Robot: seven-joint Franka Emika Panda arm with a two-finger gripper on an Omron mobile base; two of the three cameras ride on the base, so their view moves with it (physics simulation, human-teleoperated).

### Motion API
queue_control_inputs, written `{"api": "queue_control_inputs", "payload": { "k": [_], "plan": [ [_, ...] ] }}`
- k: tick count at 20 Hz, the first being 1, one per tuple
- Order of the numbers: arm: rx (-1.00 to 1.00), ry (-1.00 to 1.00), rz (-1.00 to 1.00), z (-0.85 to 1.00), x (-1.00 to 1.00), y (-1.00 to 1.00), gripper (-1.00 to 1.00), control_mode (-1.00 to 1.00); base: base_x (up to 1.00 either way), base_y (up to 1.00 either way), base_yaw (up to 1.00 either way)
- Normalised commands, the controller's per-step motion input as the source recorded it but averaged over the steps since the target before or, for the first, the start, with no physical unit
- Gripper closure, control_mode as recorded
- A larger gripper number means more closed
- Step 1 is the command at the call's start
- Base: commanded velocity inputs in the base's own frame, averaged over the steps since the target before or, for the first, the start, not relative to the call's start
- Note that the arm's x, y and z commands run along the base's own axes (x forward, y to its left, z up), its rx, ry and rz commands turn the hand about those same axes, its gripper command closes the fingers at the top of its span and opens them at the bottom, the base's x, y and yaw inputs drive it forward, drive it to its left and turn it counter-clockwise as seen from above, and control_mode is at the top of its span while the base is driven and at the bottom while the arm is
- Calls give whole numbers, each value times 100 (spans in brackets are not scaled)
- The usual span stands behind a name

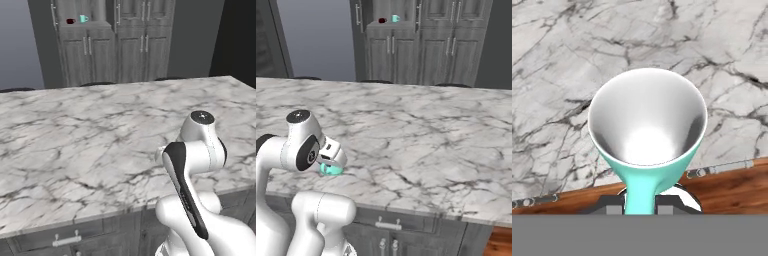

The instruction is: Pick the mug on the counter and place it in the cabinet with the handle facing the right, like the mugs already inside.

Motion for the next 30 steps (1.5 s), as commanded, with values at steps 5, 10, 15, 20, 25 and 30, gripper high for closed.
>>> {"api": "queue_control_inputs", "payload": {
  "k": [5,10,15,20,25,30],
  "plan": [
    [0,0,0,0,0,0,100,100,-13,-63,3],
    [0,0,0,0,0,0,100,100,-35,-78,22],
    [0,0,0,0,0,0,100,100,-36,-80,19],
    [0,0,0,0,0,0,100,100,-51,-72,2],
    [0,0,0,0,0,0,100,100,-20,-91,-2],
    [0,0,0,0,0,0,100,100,0,-100,-1]
  ]
}}
